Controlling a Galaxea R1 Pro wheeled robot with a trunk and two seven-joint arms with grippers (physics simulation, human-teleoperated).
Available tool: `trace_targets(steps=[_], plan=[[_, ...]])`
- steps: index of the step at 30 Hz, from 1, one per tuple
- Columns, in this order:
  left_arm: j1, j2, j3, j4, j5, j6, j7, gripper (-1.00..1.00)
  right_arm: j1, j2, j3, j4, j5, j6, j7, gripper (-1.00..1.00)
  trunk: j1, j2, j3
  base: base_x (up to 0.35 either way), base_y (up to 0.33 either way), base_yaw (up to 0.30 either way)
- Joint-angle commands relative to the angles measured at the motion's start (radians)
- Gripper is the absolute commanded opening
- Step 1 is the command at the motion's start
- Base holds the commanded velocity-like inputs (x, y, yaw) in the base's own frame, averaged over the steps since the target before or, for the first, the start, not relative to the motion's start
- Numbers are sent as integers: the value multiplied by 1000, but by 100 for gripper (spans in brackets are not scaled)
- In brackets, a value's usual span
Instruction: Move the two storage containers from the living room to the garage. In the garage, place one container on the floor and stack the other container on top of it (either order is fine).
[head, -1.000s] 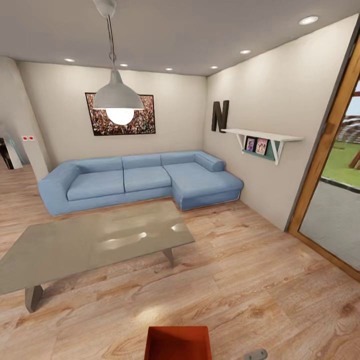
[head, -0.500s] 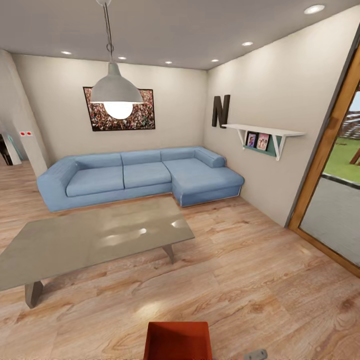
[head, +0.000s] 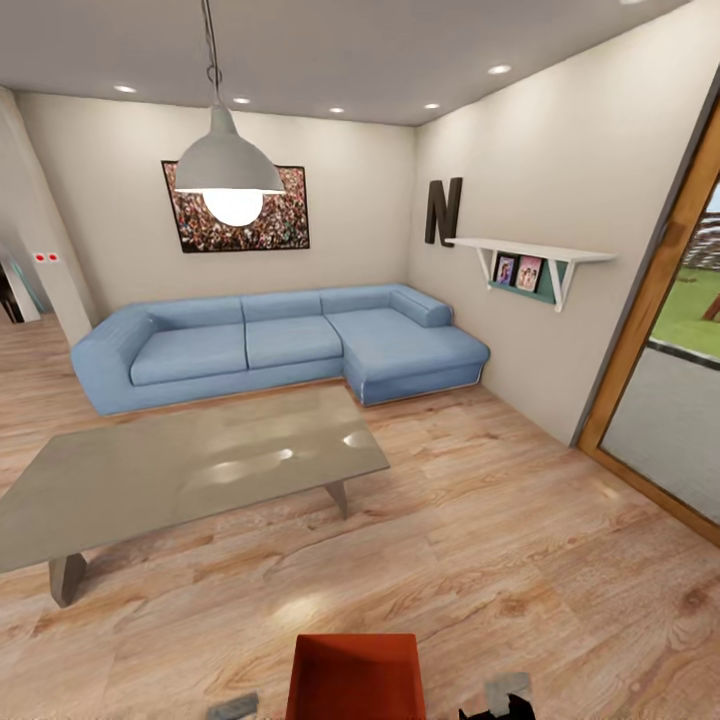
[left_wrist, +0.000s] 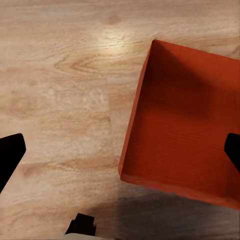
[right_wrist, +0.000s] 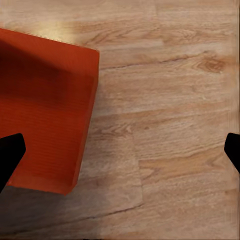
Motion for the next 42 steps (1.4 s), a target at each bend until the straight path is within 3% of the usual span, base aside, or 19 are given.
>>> trace_targets(steps=[1,2,5,10,14,15,16,19,25,36,37,40,41,42], plan=[[-1,1,2,-64,4,70,5,100,-1,0,6,-35,4,0,-9,100,4,-8,-6,0,0,0],[-1,1,2,-198,3,191,10,100,-5,-1,3,-106,2,27,-18,100,8,-15,-11,0,0,0],[-1,-3,1,-323,2,272,13,100,-9,-2,0,-189,1,94,-24,100,19,-36,-26,0,0,0],[-13,-4,-1,-414,2,349,14,100,-21,-2,-2,-303,0,200,-23,100,39,-71,-49,0,0,0],[-42,-7,-1,-431,4,434,9,100,-31,-2,-3,-330,-28,228,-13,100,54,-99,-68,0,0,0],[-43,-7,-1,-432,4,439,8,100,-32,-2,-3,-330,-38,229,-11,100,58,-106,-73,0,0,0],[-47,-13,-3,-432,4,451,9,100,-32,-2,-2,-330,-97,232,12,100,62,-113,-78,0,0,0],[-48,-14,-4,-432,1,457,9,100,-33,-7,-1,-327,-172,236,84,100,73,-134,-92,0,0,0],[-48,-5,-4,-430,-2,459,12,100,-32,-28,-1,-322,-203,237,132,100,96,-176,-121,0,0,0],[-49,-9,-4,-423,-1,455,8,100,-28,-31,-3,-256,-215,235,139,100,138,-253,-173,0,0,0],[-49,-9,-4,-420,-1,455,6,100,-28,-32,-2,-248,-241,234,140,100,142,-260,-178,0,0,0],[-49,-9,-4,-417,-2,453,9,100,-28,-32,-2,-246,-257,234,142,100,154,-281,-192,0,0,0],[-49,-7,-4,-416,-3,452,13,100,-28,-32,-1,-245,-260,234,153,100,157,-288,-197,0,0,0],[-49,2,-3,-416,-6,451,31,100,-28,-32,-2,-240,-262,235,207,100,161,-295,-202,0,0,0]])
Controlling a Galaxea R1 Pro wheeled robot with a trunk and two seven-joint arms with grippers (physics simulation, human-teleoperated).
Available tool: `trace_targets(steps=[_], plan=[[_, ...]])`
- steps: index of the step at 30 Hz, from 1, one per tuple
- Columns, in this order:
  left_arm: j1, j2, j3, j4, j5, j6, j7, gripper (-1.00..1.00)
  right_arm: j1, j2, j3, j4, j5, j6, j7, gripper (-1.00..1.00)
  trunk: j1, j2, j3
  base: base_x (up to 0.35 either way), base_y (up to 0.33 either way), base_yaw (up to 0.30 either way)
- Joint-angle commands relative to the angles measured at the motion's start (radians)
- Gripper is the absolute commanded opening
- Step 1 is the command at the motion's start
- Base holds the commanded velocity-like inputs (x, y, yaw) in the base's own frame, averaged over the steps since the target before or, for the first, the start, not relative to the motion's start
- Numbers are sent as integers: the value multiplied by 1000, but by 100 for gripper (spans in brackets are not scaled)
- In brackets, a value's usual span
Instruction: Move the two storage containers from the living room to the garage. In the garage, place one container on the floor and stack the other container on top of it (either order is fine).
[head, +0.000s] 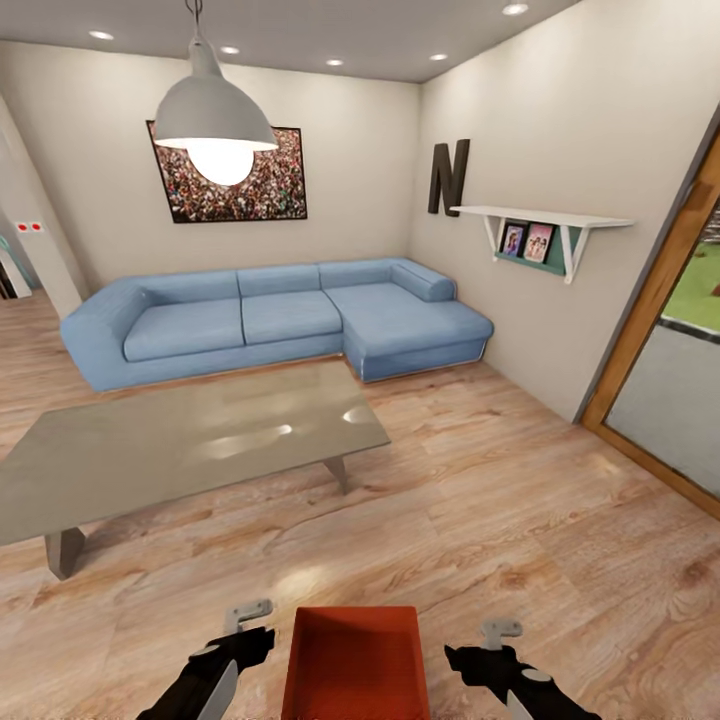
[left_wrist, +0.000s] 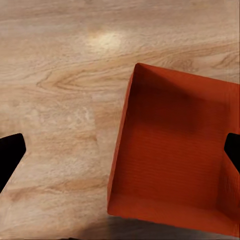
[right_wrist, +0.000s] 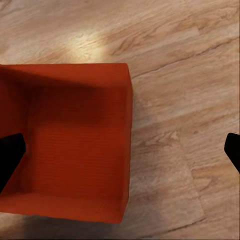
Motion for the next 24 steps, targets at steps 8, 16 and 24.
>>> trace_targets(steps=[8,16,24], plan=[[1,7,-26,-2,-29,10,92,100,1,0,6,26,-11,-9,41,100,31,-57,-39,0,0,0],[1,-4,-42,-3,-43,11,96,100,1,3,6,29,-11,-14,-12,100,61,-113,-77,0,0,0],[1,0,-123,-3,-45,13,92,100,1,5,6,29,-11,-14,-29,100,92,-169,-115,0,0,0]])
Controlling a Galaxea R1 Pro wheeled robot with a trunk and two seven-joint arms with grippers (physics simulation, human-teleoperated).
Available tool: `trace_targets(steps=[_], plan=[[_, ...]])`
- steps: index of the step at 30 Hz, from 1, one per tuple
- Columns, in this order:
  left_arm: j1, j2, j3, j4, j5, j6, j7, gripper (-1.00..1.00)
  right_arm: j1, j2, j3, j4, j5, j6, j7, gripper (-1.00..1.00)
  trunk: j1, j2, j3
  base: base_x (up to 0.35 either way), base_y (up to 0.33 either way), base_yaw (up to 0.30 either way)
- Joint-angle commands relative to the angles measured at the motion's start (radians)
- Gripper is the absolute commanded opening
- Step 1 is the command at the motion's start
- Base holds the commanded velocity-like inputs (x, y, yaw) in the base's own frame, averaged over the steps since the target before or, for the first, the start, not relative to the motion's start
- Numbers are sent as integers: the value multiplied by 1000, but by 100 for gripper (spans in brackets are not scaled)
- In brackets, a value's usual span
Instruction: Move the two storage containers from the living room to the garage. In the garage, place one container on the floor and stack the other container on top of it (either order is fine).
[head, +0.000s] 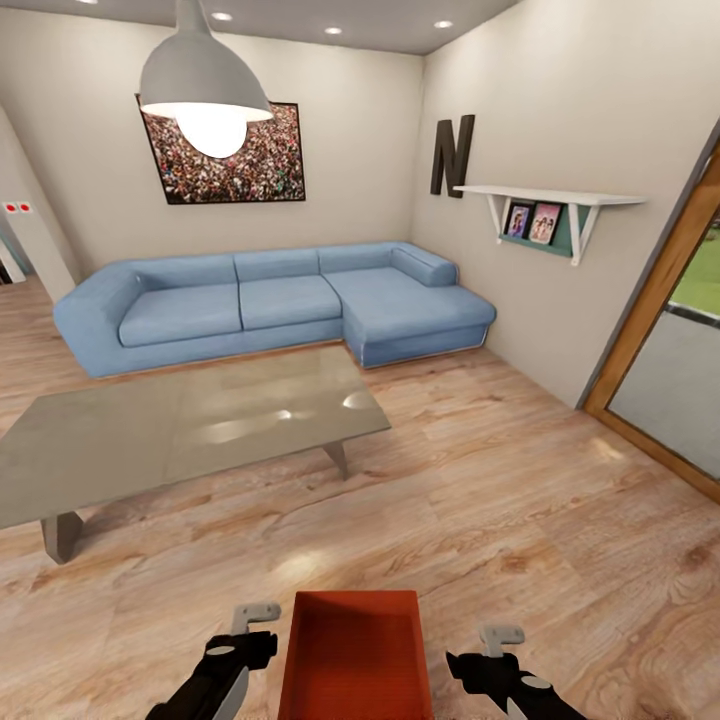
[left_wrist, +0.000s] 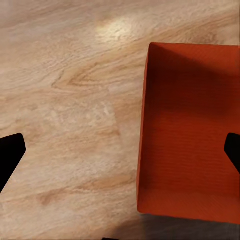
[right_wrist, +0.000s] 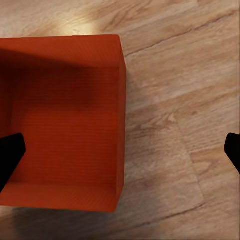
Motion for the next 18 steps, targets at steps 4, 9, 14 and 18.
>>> trace_targets(steps=[4,9,14,18], plan=[[0,-2,-15,-2,11,5,12,100,-1,-1,6,1,-10,-3,2,100,15,-29,-20,0,0,0],[0,5,-16,-2,10,3,13,100,-1,-1,7,1,-9,-3,2,100,35,-64,-43,0,0,0],[0,6,-16,-2,10,3,9,100,-1,-1,8,1,-9,-3,2,100,54,-99,-67,0,0,0],[0,6,-16,-3,10,3,7,100,-1,-1,8,1,-9,-3,2,100,69,-127,-86,0,0,0]])
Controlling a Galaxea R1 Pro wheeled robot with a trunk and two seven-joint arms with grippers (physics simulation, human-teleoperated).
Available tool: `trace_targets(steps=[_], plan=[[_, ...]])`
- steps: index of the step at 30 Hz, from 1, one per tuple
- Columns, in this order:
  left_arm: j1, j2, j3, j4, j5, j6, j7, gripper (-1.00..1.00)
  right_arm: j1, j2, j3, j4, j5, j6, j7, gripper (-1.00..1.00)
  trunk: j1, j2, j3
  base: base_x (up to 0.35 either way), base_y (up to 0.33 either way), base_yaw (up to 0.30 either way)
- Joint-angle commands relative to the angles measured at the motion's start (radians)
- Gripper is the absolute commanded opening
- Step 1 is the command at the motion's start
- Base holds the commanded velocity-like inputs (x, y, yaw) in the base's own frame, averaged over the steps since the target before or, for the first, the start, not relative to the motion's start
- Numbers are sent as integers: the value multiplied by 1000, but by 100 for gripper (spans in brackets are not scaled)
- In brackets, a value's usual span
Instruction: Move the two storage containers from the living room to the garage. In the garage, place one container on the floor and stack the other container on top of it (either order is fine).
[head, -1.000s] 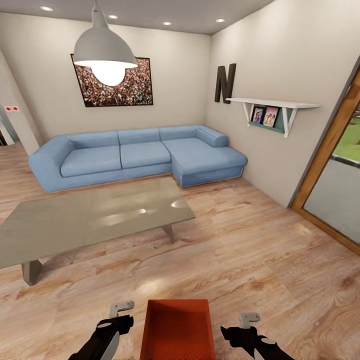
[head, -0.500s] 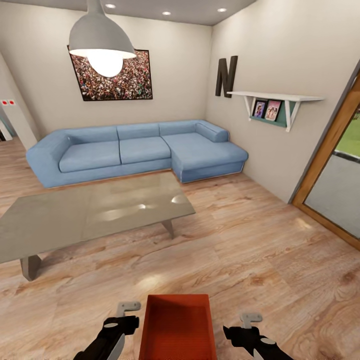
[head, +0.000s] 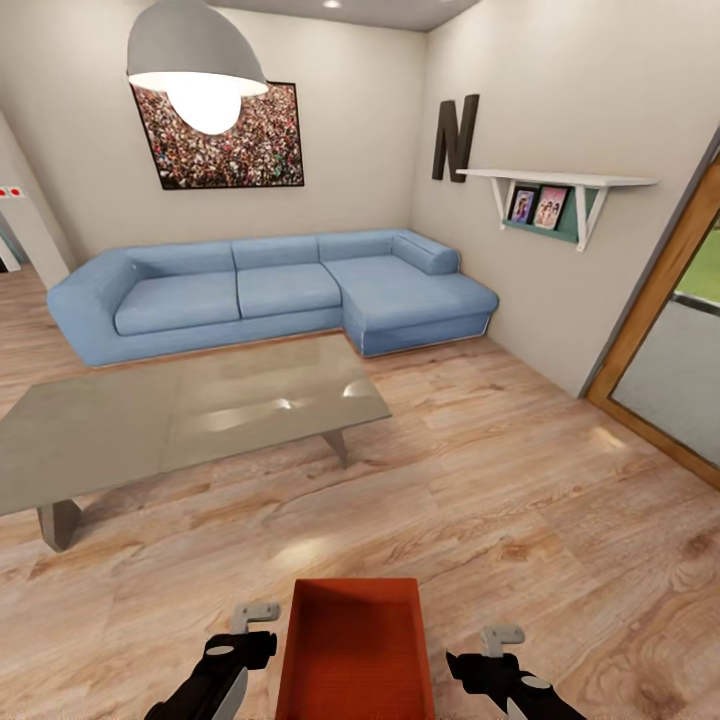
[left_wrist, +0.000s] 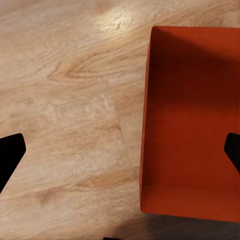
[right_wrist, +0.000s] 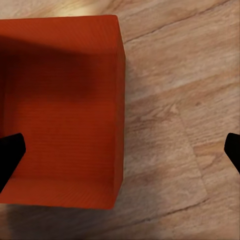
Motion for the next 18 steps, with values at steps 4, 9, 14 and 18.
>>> trace_targets(steps=[4,9,14,18], plan=[[0,0,-7,-2,10,4,9,100,-1,-1,7,1,-10,-3,2,100,15,-29,-20,0,0,0],[0,0,-7,-2,10,5,9,100,-1,-1,7,1,-10,-3,2,100,35,-64,-44,0,0,0],[-1,-1,-7,-2,10,5,9,100,-1,-1,7,1,-10,-3,2,100,54,-99,-68,0,0,0],[0,-2,-7,-2,10,5,8,100,-1,-1,7,1,-9,-3,2,100,69,-127,-87,0,0,0]])
